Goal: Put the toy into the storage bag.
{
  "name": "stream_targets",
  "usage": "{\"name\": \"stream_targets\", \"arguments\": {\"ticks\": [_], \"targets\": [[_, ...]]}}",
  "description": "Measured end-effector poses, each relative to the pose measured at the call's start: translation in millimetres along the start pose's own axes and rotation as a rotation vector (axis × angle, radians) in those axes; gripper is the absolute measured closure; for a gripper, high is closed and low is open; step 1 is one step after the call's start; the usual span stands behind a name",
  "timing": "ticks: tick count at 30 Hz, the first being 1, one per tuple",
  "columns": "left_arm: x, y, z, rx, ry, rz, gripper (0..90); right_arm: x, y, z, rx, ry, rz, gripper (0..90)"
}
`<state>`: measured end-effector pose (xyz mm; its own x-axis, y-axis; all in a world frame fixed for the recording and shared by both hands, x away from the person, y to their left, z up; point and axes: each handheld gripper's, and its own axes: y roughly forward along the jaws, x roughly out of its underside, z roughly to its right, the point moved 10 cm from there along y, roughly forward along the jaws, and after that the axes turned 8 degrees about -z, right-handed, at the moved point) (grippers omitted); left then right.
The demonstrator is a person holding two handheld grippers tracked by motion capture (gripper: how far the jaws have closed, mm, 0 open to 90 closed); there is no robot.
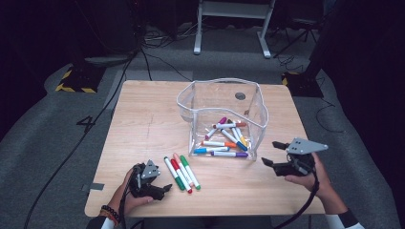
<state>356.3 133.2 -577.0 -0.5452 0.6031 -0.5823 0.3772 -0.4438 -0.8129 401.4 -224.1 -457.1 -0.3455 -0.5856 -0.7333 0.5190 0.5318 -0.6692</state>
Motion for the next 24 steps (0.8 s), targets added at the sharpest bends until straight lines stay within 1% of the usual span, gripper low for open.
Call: {"name": "stream_targets", "arguments": {"ticks": [2, 4, 6, 8, 11, 13, 16, 18, 20, 22, 23, 24], "targets": [[0.0, 0.0, 0.0, 0.000, 0.000, 0.000, 14.6, 1.8, 12.1, -14.8, -0.023, -0.001, 0.001, 30.1], [0.0, 0.0, 0.0, -0.001, -0.001, 0.000, 14.6, 3.5, 25.0, -30.8, -0.056, -0.017, -0.007, 33.7], [0.0, 0.0, 0.0, 0.000, 0.000, 0.000, 14.6, 4.5, 39.5, -46.4, -0.082, -0.047, -0.032, 33.8], [0.0, 0.0, 0.0, 0.000, -0.001, 0.000, 14.6, 2.1, 53.2, -61.1, -0.112, -0.062, -0.042, 35.5], [0.0, 0.0, 0.0, 0.000, -0.001, 0.000, 14.6, -7.7, 75.6, -81.8, -0.152, -0.090, -0.052, 35.9], [0.0, 0.0, 0.0, 0.000, -0.001, 0.000, 14.6, -17.8, 90.1, -95.5, -0.168, -0.124, -0.050, 36.0], [0.0, 0.0, -0.1, 0.000, -0.001, 0.000, 14.6, -33.1, 112.3, -115.4, -0.205, -0.152, -0.047, 37.3], [0.0, 0.0, 0.0, 0.000, -0.001, 0.000, 14.6, -42.0, 127.2, -124.8, -0.216, -0.161, -0.047, 38.8], [0.0, 0.0, 0.0, 0.000, 0.000, 0.000, 14.6, -49.8, 140.9, -132.0, -0.229, -0.158, -0.053, 39.9], [0.0, 0.0, 0.0, 0.000, 0.000, 0.000, 14.6, -58.5, 151.6, -136.9, -0.237, -0.162, -0.045, 42.2], [0.0, 0.0, 0.0, 0.000, 0.000, 0.000, 14.6, -61.6, 156.1, -139.3, -0.241, -0.157, -0.051, 42.9], [0.0, 0.0, 0.0, 0.000, 0.000, 0.000, 14.6, -65.0, 160.3, -140.5, -0.231, -0.160, -0.046, 43.3]]}}
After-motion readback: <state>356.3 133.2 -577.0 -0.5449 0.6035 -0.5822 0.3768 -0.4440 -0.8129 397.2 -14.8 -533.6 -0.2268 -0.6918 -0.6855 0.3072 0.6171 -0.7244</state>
